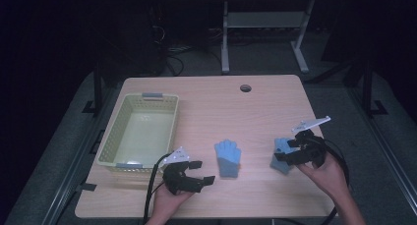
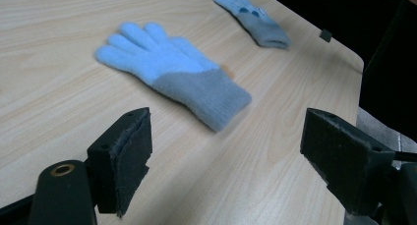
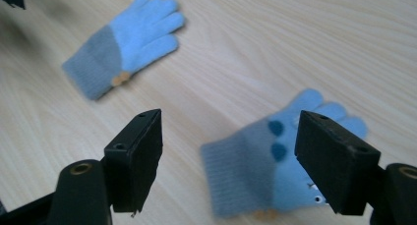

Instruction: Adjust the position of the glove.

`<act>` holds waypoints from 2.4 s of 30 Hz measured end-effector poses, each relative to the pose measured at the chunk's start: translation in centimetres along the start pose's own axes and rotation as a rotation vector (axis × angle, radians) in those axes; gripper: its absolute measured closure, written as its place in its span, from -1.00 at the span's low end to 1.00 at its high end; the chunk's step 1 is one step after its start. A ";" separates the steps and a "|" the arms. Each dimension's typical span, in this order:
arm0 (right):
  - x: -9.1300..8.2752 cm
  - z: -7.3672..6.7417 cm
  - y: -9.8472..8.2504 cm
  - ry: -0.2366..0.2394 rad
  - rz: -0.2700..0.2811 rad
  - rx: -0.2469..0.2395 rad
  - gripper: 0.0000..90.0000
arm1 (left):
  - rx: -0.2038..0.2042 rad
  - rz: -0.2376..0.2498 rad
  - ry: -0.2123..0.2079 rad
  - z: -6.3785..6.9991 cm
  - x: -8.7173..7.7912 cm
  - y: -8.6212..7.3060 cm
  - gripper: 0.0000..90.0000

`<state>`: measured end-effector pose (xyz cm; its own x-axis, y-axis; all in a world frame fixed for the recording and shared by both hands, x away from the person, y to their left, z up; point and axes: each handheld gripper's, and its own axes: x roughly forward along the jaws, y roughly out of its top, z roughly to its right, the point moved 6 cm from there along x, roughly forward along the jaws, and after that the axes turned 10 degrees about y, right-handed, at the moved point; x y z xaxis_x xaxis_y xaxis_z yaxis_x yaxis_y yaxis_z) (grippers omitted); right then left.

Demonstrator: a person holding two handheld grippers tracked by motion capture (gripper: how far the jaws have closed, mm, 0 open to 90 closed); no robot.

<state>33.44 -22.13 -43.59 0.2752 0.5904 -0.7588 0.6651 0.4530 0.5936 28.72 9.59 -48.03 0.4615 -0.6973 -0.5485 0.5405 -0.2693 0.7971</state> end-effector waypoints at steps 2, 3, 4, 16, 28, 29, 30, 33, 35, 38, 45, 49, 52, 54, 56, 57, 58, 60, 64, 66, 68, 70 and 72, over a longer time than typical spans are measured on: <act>0.0 0.5 0.2 -0.006 -0.005 0.007 -0.42 | -0.005 0.000 -0.001 0.1 -0.1 0.0 -0.57; 0.0 0.7 0.3 -0.010 -0.011 0.010 -0.42 | -0.011 0.001 -0.001 0.2 -0.1 0.0 -0.57; 0.0 0.9 0.4 -0.013 -0.019 0.013 -0.41 | -0.010 0.002 -0.001 0.2 -0.1 0.1 -0.57; 0.1 3.3 0.8 -0.031 -0.022 0.069 -0.33 | 0.000 -0.005 0.004 0.1 0.0 -0.1 -0.58; 0.7 5.1 -0.2 -0.048 -0.074 0.119 -0.18 | 0.015 -0.017 0.008 0.4 0.4 -0.3 -0.58; 0.9 5.2 -0.4 -0.051 -0.077 0.125 -0.17 | 0.011 -0.019 0.006 0.4 0.5 -0.3 -0.58; 1.1 5.3 -0.5 -0.052 -0.092 0.129 -0.15 | 0.010 -0.019 0.005 0.4 0.5 -0.4 -0.58; 1.8 5.3 -0.9 -0.049 -0.120 0.124 -0.10 | 0.009 -0.017 0.005 0.4 0.4 -0.3 -0.58; 2.3 5.2 -1.0 -0.051 -0.140 0.118 -0.07 | 0.009 -0.014 0.006 0.4 0.4 -0.3 -0.58; 3.0 5.2 -1.2 -0.057 -0.175 0.118 -0.01 | 0.004 -0.017 0.004 0.2 0.4 -0.4 -0.58; 4.6 5.4 -2.0 -0.063 -0.260 0.121 0.08 | 0.004 -0.012 0.004 0.3 0.3 -0.3 -0.58; 4.8 5.3 -2.1 -0.098 -0.277 0.094 0.12 | -0.005 -0.016 0.004 0.1 0.4 -0.4 -0.58; 4.9 5.1 -2.1 -0.118 -0.283 0.080 0.16 | -0.003 -0.013 0.006 0.2 0.3 -0.3 -0.58; 4.9 5.0 -2.2 -0.125 -0.287 0.076 0.21 | 0.001 -0.011 0.005 0.3 0.3 -0.3 -0.58; 4.9 5.0 -2.1 -0.126 -0.287 0.076 0.25 | 0.000 -0.013 0.005 0.3 0.3 -0.4 -0.58; 4.9 5.0 -2.1 -0.127 -0.286 0.077 0.27 | -0.002 -0.014 0.003 0.3 0.4 -0.4 -0.58; 4.9 5.0 -2.1 -0.128 -0.285 0.078 0.30 | -0.006 -0.014 0.003 0.3 0.4 -0.4 -0.58; 4.9 5.0 -2.1 -0.128 -0.283 0.075 0.35 | -0.007 -0.014 0.003 0.3 0.4 -0.4 -0.58; 4.9 5.1 -2.0 -0.125 -0.281 0.073 0.45 | -0.005 -0.010 0.004 0.3 0.3 -0.3 -0.58; 4.9 5.1 -2.0 -0.120 -0.283 0.074 0.46 | -0.005 -0.012 0.005 0.2 0.3 -0.3 -0.58; 4.9 5.1 -2.0 -0.112 -0.280 0.087 0.51 | -0.007 -0.013 0.004 0.2 0.4 -0.4 -0.58; 4.8 5.2 -2.0 -0.111 -0.277 0.097 0.61 | -0.007 -0.013 0.006 0.1 0.4 -0.4 -0.58; 4.7 5.2 -2.0 -0.107 -0.278 0.105 0.68 | -0.004 -0.011 0.006 0.2 0.4 -0.3 -0.58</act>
<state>37.01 -23.76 -49.79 0.1407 0.3776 -0.9152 0.7914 0.5125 0.3331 28.57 9.29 -48.44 0.4595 -0.6903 -0.5589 0.5485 -0.2744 0.7898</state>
